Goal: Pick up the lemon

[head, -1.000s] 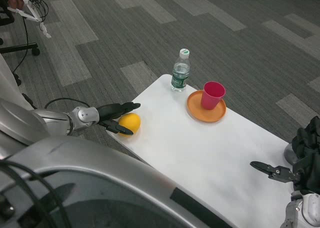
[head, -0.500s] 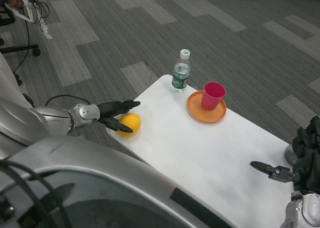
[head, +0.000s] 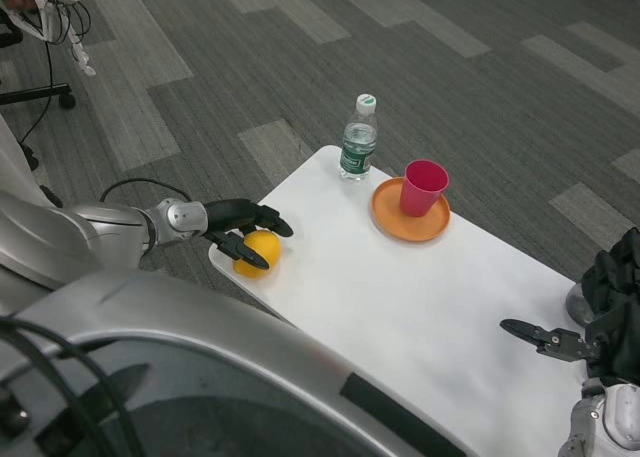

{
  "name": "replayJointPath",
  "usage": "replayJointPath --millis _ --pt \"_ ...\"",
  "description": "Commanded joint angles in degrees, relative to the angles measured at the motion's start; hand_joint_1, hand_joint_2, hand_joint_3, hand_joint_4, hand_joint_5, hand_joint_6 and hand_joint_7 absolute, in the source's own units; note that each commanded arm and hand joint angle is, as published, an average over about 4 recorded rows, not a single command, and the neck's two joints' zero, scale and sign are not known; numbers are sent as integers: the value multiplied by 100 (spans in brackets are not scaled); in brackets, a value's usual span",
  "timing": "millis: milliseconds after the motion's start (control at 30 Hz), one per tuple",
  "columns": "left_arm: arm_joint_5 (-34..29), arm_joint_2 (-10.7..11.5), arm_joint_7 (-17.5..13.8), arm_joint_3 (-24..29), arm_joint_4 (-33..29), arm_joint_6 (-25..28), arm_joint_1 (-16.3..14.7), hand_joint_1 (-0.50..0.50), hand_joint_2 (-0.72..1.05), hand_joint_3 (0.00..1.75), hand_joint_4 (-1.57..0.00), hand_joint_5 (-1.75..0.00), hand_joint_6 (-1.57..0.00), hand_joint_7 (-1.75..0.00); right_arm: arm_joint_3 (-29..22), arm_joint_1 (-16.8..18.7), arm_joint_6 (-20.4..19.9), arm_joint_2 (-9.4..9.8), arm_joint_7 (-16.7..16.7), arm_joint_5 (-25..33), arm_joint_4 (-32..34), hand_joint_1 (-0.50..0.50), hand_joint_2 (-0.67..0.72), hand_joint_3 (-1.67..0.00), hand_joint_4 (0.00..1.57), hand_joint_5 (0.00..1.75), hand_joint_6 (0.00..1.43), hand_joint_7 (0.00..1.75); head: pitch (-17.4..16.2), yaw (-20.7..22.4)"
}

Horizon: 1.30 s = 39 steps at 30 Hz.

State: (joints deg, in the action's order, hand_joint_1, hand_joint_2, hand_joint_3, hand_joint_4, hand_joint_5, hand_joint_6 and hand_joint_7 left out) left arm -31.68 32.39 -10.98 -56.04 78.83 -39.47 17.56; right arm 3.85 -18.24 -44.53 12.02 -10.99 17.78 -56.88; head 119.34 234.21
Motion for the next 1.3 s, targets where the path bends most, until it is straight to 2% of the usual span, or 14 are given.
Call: replayJointPath --millis 33,100,233,600,833,900,1033,1300 --pt "276 -93 -163 -100 45 229 -157 50 96 4 -129 -175 -77 -59 -34 13 6 37 9 15 55 -17 3 -24 0 48 0 0 -3 0" --pt "276 -93 -176 -100 45 229 -152 50 96 0 -133 -175 -82 -63 -34 13 6 37 9 15 55 -17 3 -24 0 48 0 0 -2 2" --pt "272 -93 -198 -96 45 229 -135 50 96 9 -138 -175 -86 -73 -34 13 6 37 9 19 55 -17 3 -24 0 48 0 0 7 1" --pt "256 -62 -211 201 41 -98 -130 50 96 7 -141 -175 -84 -93 -27 13 6 37 9 22 39 -17 3 -24 0 48 0 0 20 -16" --pt "230 -5 -317 865 -179 -355 -170 50 100 4 -138 -175 -81 -98 -34 13 6 37 9 19 46 -17 3 -24 0 48 0 0 59 -49" --pt "226 8 -341 1016 -265 -373 -179 50 105 9 -137 -175 -79 -98 -34 13 6 37 9 22 46 -17 3 -24 0 48 0 0 54 -53" --pt "215 50 -416 1528 -654 -419 -223 50 105 9 -135 -175 -79 -98 -34 29 6 37 9 15 46 -12 3 -24 0 48 0 0 65 -61" --pt "17 92 -457 2093 -1106 -421 -223 50 105 7 -135 -175 -74 -101 -34 31 6 24 0 24 28 -15 4 -24 0 48 0 0 144 -185"
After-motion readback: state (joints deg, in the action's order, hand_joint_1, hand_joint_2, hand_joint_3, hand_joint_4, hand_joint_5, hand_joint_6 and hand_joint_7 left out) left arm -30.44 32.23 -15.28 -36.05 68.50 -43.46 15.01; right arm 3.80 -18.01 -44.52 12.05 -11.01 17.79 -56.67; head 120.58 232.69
